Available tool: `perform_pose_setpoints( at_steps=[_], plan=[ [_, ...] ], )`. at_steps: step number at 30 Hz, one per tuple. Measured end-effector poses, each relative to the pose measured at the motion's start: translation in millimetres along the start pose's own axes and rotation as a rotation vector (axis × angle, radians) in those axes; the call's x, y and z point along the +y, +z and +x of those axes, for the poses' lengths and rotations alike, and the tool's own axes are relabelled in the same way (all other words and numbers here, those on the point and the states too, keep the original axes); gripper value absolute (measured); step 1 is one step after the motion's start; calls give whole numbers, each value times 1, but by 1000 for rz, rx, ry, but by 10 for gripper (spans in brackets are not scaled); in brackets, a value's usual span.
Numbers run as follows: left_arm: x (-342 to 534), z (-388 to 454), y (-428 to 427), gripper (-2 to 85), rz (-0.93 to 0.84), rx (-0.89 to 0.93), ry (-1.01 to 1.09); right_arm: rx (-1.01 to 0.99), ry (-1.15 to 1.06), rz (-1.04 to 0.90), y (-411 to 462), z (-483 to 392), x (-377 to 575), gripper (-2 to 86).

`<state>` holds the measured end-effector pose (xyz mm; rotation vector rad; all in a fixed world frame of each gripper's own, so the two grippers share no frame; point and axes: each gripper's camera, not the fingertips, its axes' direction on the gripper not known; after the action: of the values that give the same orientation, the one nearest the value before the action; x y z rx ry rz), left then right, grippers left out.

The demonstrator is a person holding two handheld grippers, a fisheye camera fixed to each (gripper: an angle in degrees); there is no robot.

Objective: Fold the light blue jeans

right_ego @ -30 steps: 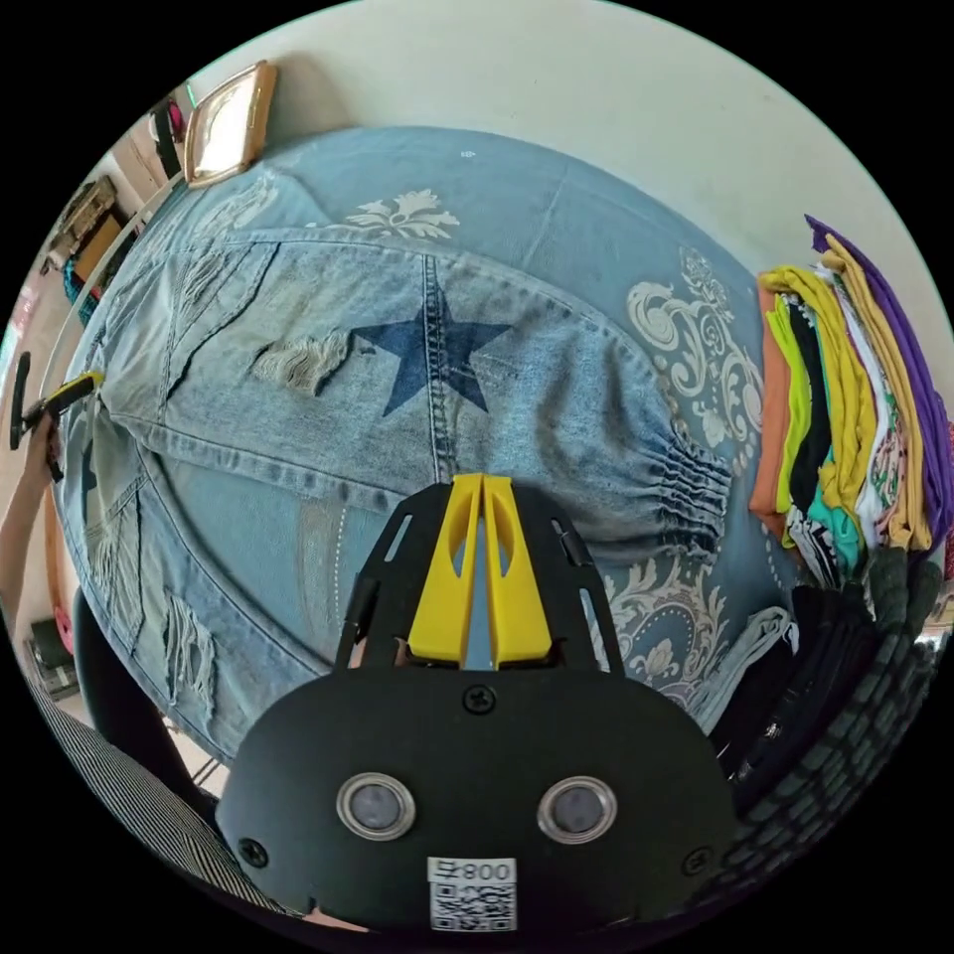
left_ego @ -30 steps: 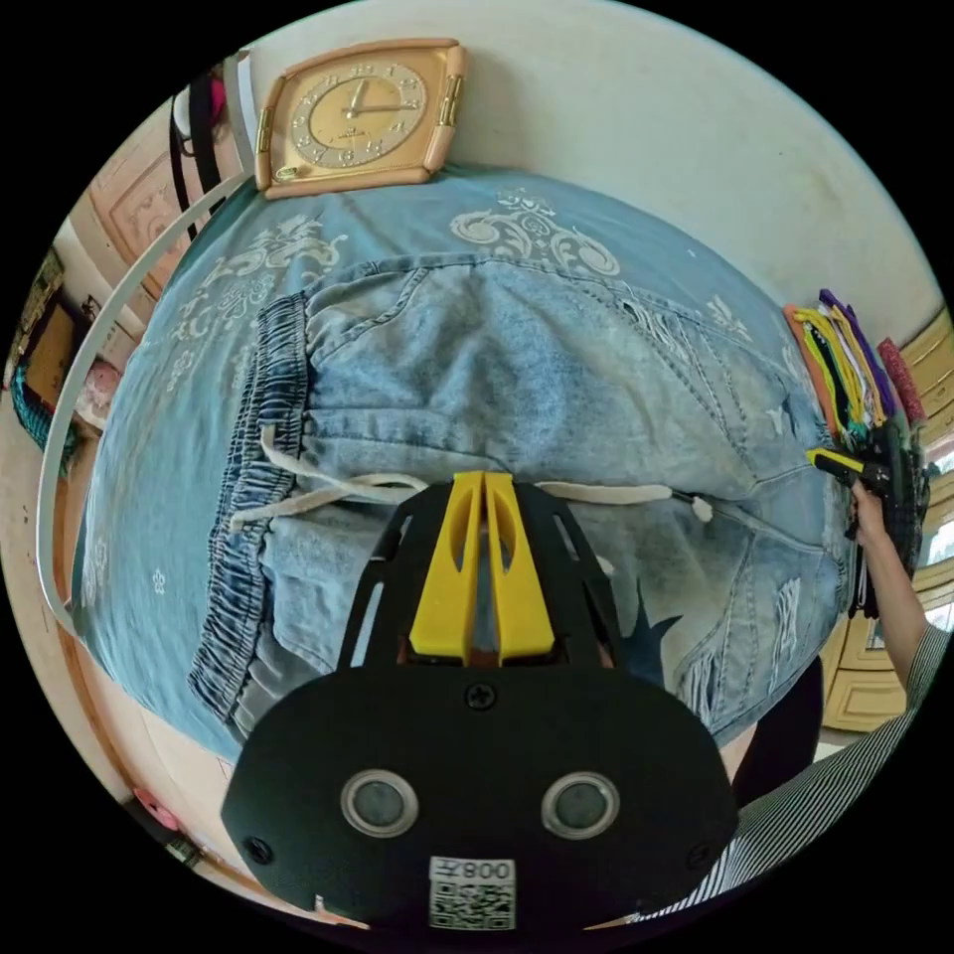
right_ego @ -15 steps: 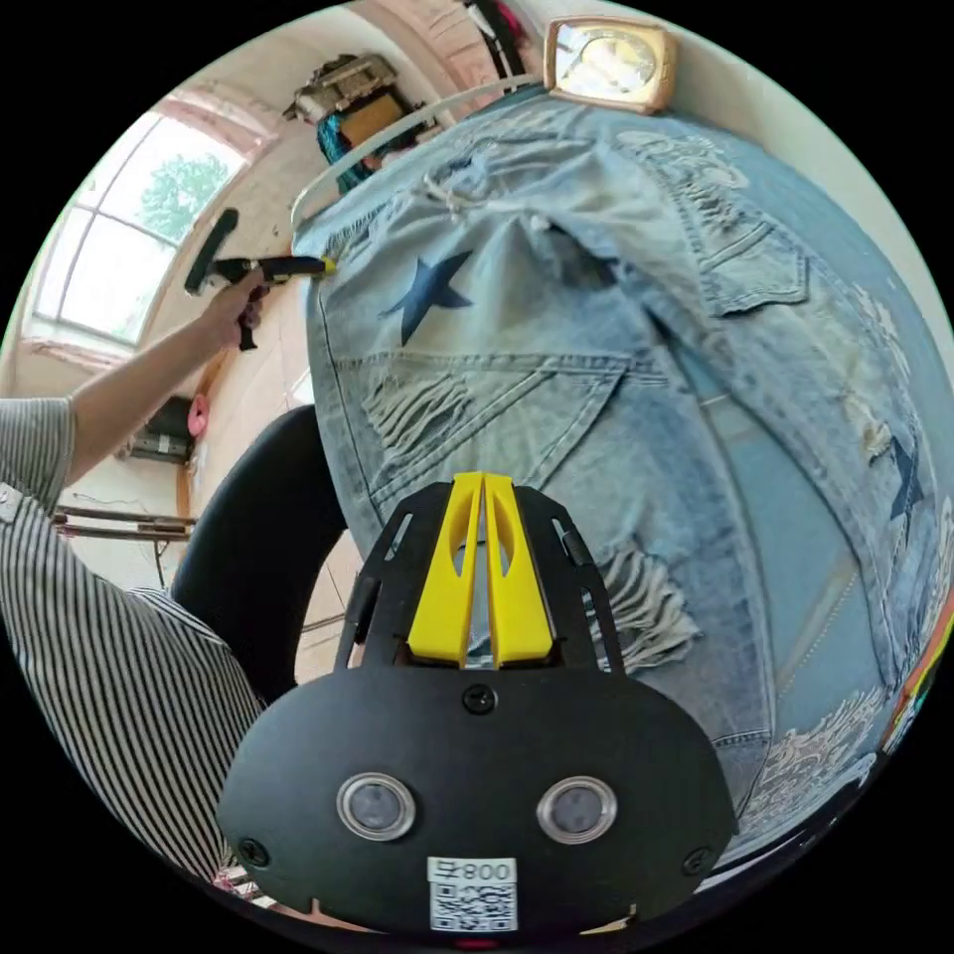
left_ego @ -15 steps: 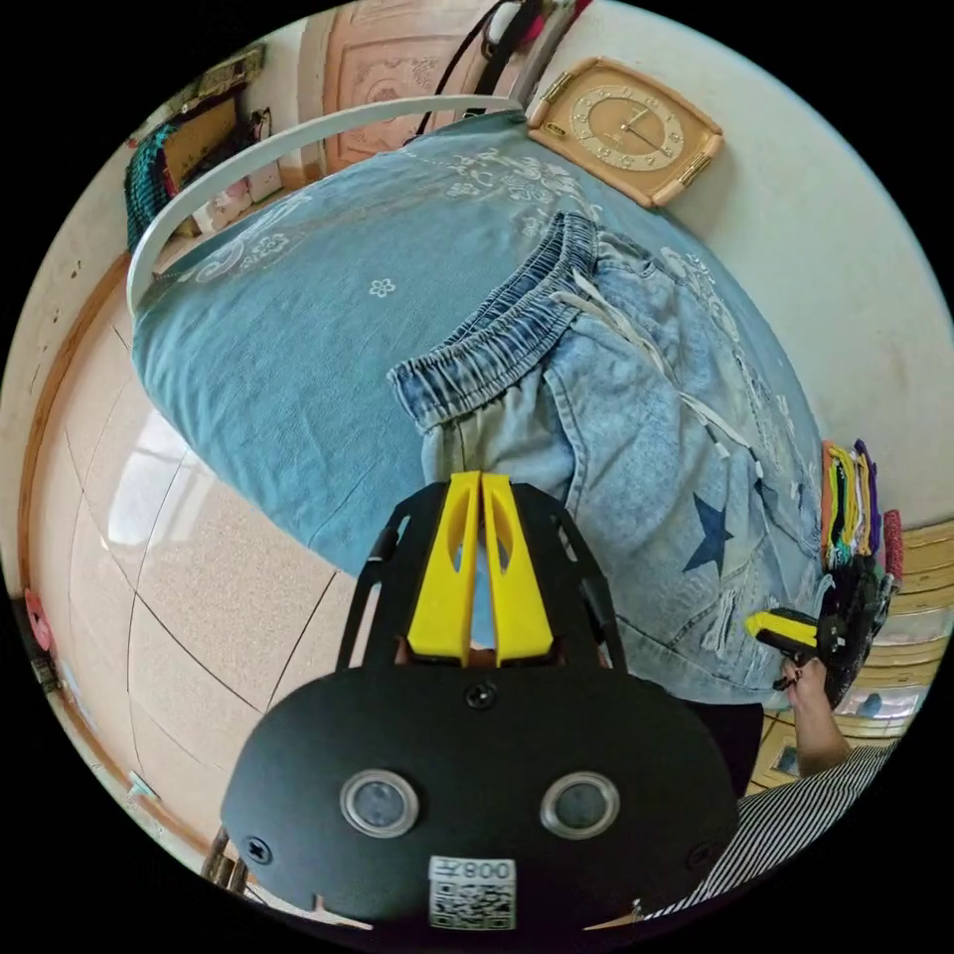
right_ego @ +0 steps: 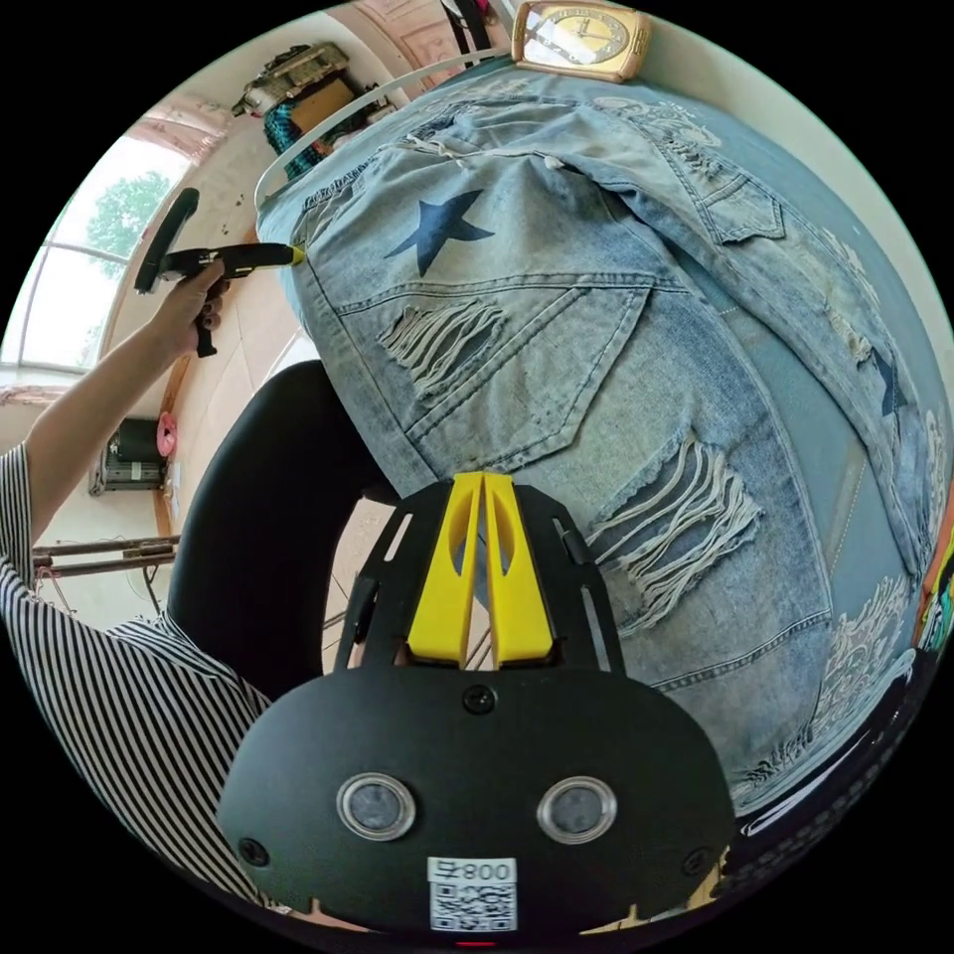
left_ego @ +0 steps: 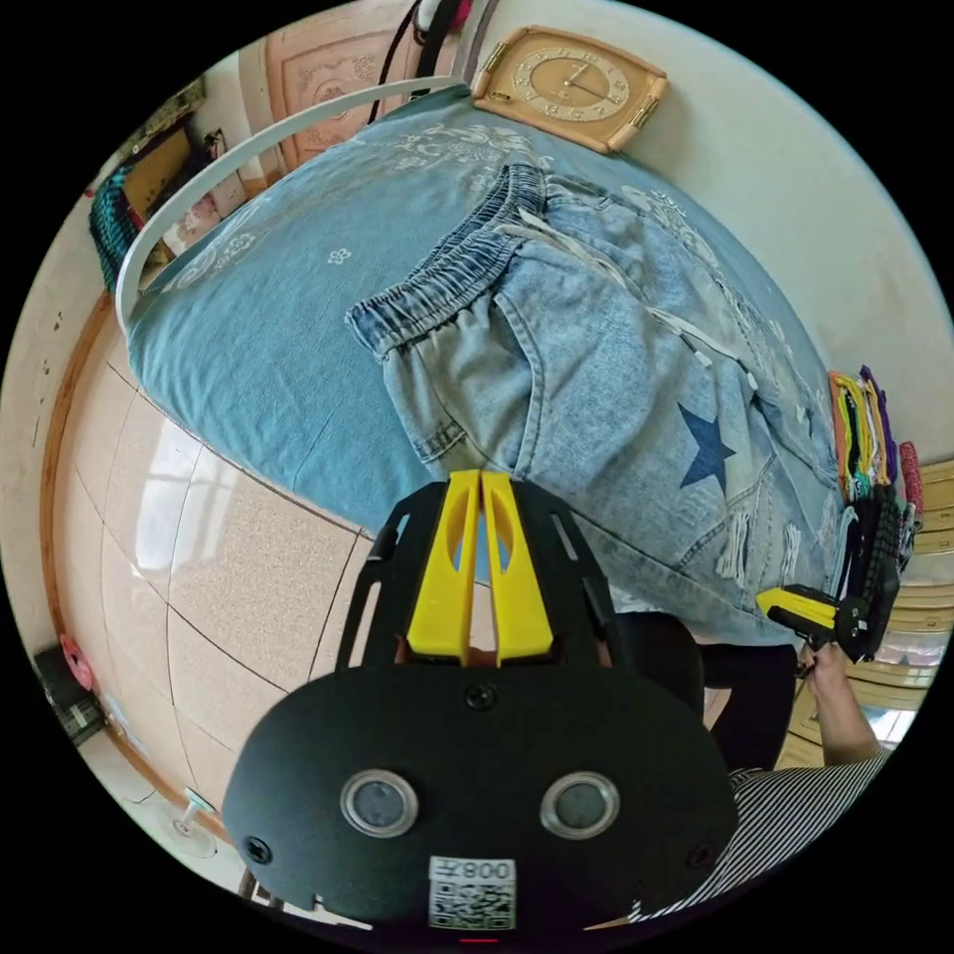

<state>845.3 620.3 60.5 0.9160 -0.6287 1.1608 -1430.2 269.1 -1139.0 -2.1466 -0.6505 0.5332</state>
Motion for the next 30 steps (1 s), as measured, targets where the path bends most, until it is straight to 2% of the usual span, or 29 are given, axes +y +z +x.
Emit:
perform_pose_setpoints(
  at_steps=[4, 8, 14, 18, 20, 23, 30],
  plan=[
    [-12, 29, 1, 2, -51, -189, 123, 63, -57, -66, -5, -11, -7, 11],
    [-16, 44, 3, 2, -34, -290, 129, 109, -65, -62, -13, -21, -3, 5],
    [-25, 33, -1, 2, -8, -179, 149, 133, -64, -6, -29, -26, 10, 3],
    [-37, 34, -8, 3, -24, -159, 148, 66, -42, -12, -46, -18, 16, 2],
    [-41, 33, -20, 4, 44, -118, 162, 9, -17, -25, -56, -10, 18, 2],
    [-56, 32, -43, 7, 172, -36, 181, -49, 13, 62, -84, 5, 24, 3],
    [-153, 36, -44, 32, 225, 118, 205, -98, 66, 222, -143, 66, -12, 20]
  ],
)
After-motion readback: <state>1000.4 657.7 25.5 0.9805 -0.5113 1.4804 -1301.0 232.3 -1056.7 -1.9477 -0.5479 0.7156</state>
